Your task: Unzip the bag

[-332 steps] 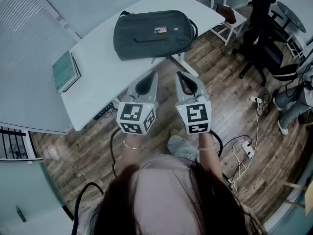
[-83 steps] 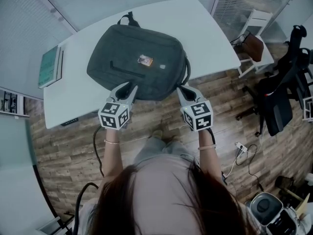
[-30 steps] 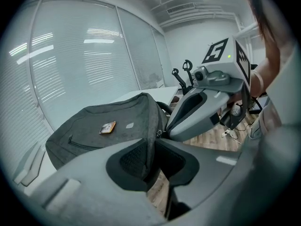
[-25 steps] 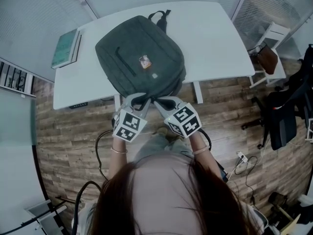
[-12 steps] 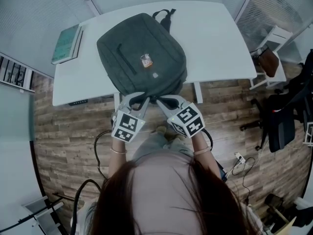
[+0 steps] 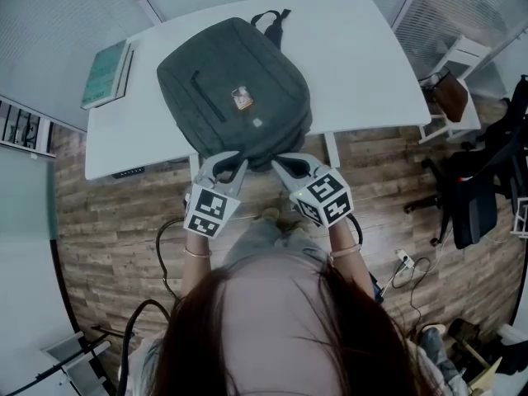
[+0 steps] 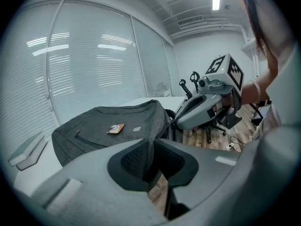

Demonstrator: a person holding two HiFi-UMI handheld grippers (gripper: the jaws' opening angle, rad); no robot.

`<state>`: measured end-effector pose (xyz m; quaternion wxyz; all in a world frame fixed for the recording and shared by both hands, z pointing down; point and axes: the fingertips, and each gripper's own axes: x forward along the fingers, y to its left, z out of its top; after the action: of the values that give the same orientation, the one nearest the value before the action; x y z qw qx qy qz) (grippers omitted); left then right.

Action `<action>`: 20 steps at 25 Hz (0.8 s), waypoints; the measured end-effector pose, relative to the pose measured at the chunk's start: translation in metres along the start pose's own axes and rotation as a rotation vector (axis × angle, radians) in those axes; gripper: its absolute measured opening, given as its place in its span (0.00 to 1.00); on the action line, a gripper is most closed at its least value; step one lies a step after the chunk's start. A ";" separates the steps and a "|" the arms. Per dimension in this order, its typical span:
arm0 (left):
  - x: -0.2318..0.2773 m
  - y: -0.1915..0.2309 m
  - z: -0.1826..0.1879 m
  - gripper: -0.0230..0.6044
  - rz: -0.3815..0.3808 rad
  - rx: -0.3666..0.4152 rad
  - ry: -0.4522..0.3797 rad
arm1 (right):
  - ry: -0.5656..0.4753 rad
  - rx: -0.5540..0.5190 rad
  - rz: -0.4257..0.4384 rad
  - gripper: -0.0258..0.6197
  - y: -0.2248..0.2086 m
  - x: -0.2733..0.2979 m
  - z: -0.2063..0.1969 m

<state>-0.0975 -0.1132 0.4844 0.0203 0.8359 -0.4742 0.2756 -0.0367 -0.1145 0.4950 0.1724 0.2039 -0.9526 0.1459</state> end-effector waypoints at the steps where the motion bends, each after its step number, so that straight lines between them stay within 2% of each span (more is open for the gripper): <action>1: 0.000 0.000 0.000 0.11 0.000 -0.003 -0.002 | -0.002 0.005 -0.005 0.05 -0.002 -0.001 0.000; 12: -0.009 0.012 -0.007 0.12 0.029 -0.017 -0.006 | -0.029 0.017 -0.051 0.05 -0.017 -0.008 0.003; 20: -0.023 0.028 -0.018 0.12 0.077 -0.071 -0.009 | -0.034 0.012 -0.045 0.05 -0.015 -0.004 0.007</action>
<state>-0.1371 -0.1048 0.4827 0.0373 0.8171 -0.5155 0.2553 -0.0283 -0.1289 0.4909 0.1583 0.2289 -0.9496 0.1440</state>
